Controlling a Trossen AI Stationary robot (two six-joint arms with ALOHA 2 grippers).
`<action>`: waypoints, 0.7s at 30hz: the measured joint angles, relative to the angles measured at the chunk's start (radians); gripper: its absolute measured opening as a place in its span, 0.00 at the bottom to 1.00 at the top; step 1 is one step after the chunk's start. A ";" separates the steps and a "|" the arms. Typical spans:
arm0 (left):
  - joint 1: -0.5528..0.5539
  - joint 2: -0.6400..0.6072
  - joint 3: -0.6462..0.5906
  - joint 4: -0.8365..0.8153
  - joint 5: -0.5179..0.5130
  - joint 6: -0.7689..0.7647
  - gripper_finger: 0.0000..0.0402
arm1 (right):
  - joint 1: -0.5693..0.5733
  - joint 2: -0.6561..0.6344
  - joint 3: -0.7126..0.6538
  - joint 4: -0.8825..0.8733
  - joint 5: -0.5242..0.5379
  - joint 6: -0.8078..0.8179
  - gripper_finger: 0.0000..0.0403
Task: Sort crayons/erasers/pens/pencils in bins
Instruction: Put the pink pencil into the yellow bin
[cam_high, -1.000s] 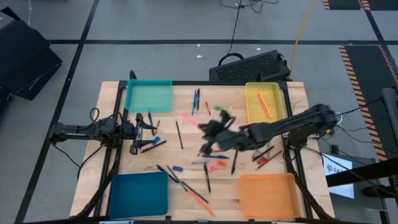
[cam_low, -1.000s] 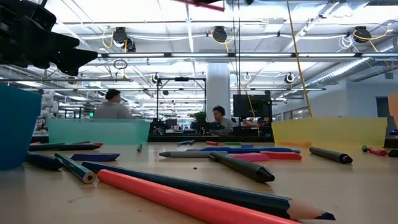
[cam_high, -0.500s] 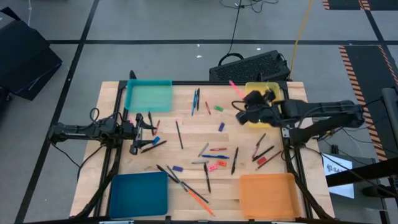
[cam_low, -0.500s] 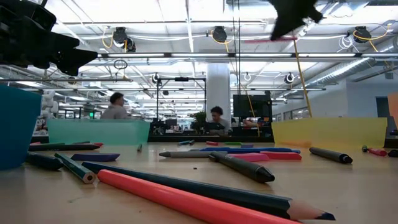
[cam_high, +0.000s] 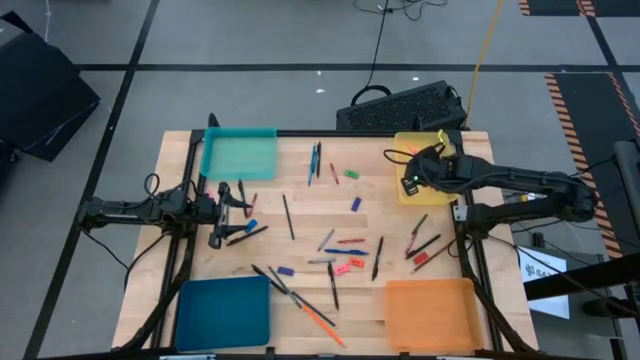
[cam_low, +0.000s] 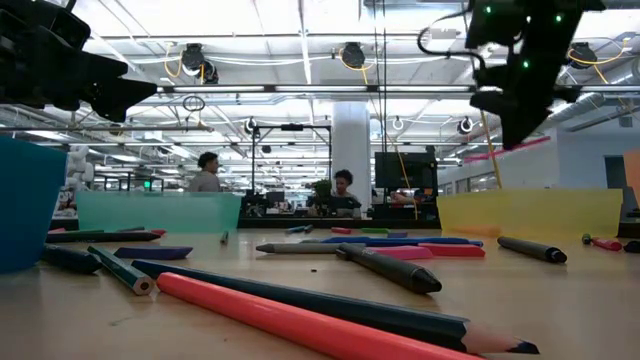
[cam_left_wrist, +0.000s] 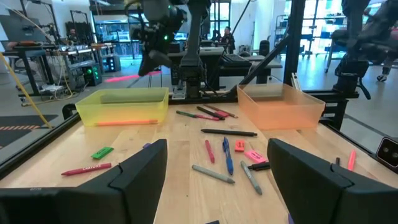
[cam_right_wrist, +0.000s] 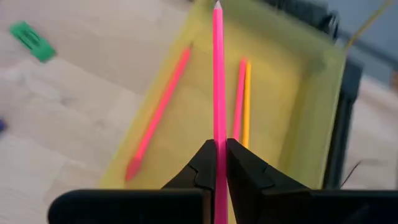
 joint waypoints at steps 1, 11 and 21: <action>0.000 0.000 0.000 0.000 0.000 0.000 0.69 | -0.007 -0.005 -0.016 0.001 -0.009 0.012 0.04; 0.000 0.000 0.000 0.000 0.000 0.000 0.69 | -0.085 -0.015 -0.110 0.000 -0.093 0.035 0.04; 0.000 0.000 0.000 0.000 0.000 0.000 0.69 | -0.187 -0.016 -0.237 0.218 -0.105 -0.039 0.04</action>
